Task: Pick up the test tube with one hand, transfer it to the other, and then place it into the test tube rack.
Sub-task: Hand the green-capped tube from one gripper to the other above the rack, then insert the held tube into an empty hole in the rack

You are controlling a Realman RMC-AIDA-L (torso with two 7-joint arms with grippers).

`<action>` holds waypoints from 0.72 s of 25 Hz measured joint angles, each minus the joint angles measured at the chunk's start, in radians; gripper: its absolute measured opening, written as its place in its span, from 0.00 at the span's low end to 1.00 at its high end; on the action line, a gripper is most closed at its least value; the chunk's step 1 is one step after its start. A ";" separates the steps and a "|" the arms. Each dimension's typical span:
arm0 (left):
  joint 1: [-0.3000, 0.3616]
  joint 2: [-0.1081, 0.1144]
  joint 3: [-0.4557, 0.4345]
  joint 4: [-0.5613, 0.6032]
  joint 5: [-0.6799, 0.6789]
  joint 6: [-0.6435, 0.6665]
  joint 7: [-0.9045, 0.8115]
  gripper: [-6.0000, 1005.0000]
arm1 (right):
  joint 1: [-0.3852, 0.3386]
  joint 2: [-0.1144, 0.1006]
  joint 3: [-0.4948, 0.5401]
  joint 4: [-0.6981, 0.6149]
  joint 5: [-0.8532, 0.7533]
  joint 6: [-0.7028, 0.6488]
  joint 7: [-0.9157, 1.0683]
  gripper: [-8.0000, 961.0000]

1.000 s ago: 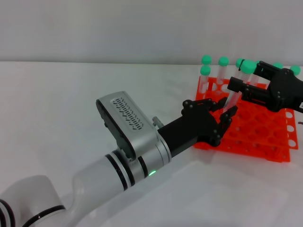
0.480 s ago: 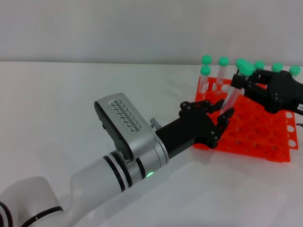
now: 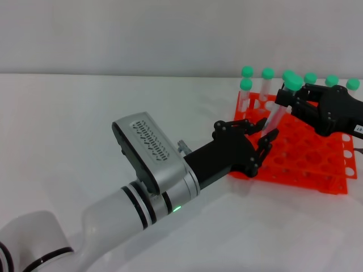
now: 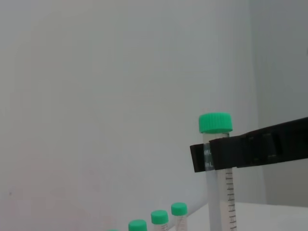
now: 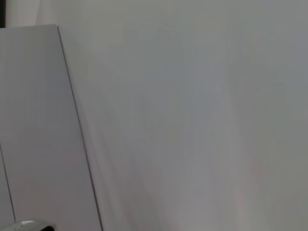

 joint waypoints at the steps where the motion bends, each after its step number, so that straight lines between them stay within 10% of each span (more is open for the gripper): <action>1: 0.007 0.000 -0.001 0.000 0.004 0.000 0.048 0.28 | 0.001 0.001 0.001 -0.001 0.000 -0.001 0.000 0.21; 12: 0.050 -0.004 -0.017 0.009 0.015 0.000 0.133 0.39 | -0.005 0.019 0.067 -0.012 0.006 -0.003 -0.006 0.22; 18: 0.199 0.001 -0.148 0.028 -0.045 0.058 0.167 0.55 | -0.013 0.049 0.127 -0.026 -0.001 0.062 -0.062 0.22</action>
